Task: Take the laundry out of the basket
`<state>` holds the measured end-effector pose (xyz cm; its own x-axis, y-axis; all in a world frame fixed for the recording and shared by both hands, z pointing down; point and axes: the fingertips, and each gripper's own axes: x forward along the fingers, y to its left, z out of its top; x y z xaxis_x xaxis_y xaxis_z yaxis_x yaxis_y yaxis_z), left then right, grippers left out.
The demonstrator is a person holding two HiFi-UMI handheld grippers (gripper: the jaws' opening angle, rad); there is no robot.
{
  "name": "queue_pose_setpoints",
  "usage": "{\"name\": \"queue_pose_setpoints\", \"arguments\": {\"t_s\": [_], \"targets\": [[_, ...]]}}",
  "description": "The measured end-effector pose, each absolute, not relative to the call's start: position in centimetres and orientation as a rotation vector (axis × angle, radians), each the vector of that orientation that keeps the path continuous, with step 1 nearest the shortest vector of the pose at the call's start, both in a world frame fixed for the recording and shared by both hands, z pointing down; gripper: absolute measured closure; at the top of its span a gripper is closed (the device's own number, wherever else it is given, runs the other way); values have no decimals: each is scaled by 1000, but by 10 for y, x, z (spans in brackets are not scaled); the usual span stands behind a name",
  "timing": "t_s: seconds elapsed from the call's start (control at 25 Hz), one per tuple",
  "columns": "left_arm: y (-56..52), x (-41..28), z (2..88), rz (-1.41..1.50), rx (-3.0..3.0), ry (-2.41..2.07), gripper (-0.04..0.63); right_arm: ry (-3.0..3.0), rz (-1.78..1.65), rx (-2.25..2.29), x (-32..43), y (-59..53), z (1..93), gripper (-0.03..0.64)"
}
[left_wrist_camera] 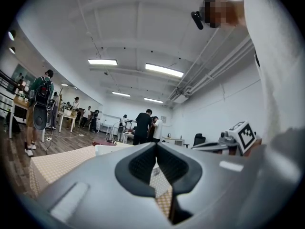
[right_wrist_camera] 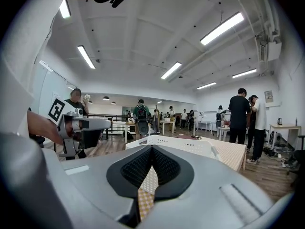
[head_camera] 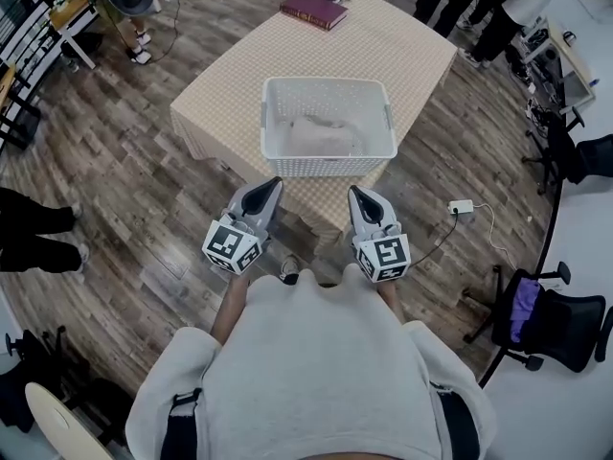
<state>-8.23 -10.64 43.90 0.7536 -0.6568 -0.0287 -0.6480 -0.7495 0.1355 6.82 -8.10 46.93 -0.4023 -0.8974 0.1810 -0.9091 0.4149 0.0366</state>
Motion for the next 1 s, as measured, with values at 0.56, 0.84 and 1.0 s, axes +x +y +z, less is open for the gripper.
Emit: {"name": "queue_pose_setpoints", "arguments": {"t_s": [0.56,0.84,1.0], "targets": [[-147,-81,459,-68,2803,-1051,588,-2490,151,1663,77,-113,477,617],[-185,-100,462,-69,2732,-1236,588,-2557,115,1599,83,-155,465,618],[-218,-101,454,-39,2729,-1314,588,-2601,87,1567,92,-190,453,617]]}}
